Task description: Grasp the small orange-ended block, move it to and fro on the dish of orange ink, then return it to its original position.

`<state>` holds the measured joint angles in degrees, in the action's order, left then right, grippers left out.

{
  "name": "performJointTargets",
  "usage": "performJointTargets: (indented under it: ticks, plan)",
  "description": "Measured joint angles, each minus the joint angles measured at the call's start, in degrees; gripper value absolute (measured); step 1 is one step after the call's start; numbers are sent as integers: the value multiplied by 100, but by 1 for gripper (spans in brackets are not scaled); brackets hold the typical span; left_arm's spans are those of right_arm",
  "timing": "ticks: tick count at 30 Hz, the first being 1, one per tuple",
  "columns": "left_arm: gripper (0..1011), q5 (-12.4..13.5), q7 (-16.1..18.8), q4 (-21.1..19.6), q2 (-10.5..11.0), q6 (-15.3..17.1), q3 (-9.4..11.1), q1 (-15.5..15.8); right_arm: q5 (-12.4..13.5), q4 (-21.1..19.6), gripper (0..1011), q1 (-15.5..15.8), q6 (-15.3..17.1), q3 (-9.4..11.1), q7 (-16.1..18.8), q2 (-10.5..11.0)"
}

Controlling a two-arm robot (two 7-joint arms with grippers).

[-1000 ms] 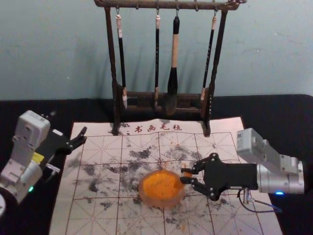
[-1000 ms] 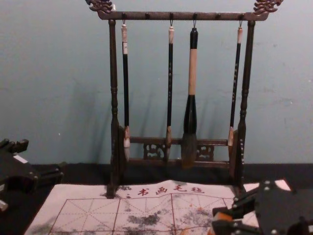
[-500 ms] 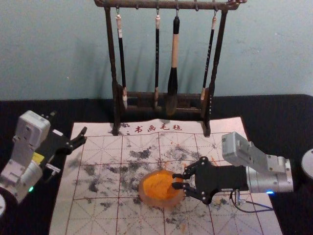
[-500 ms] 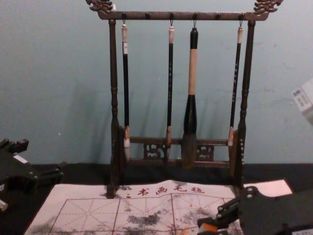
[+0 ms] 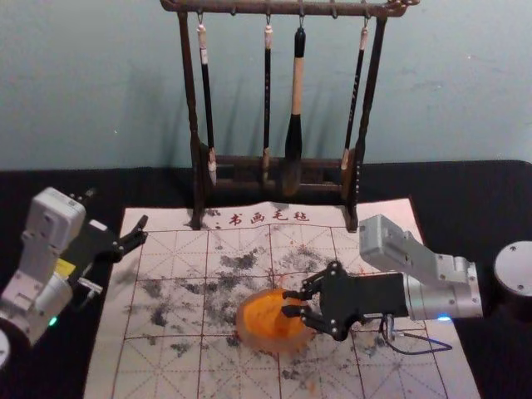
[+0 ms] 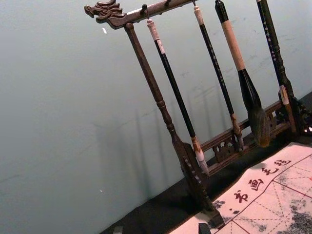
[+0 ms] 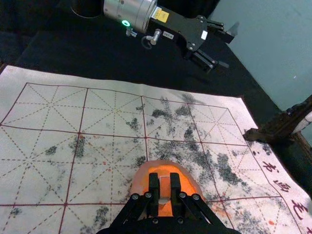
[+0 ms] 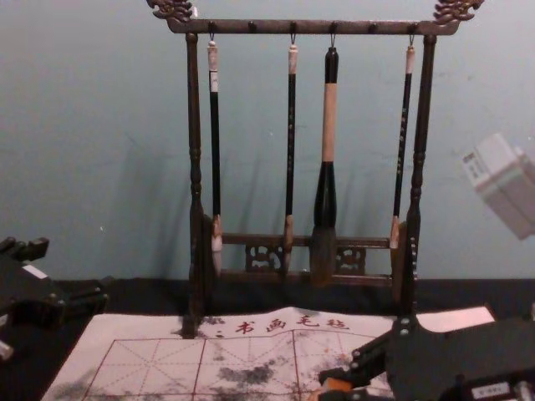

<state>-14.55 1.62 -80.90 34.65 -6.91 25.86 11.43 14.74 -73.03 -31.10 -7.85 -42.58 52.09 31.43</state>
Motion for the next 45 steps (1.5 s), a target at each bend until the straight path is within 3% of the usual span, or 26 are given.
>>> performJointTargets:
  ticks: [14,25,45]
  plan:
    - [1001,0,0,0,0,0,0,0,34,341,111,-229,198,-122,8,-209]
    - [1001,0,0,0,0,0,0,0,69,455,111,-282,254,-78,-91,-250]
    - [1001,0,0,0,0,0,0,0,273,59,111,-38,340,50,-58,74]
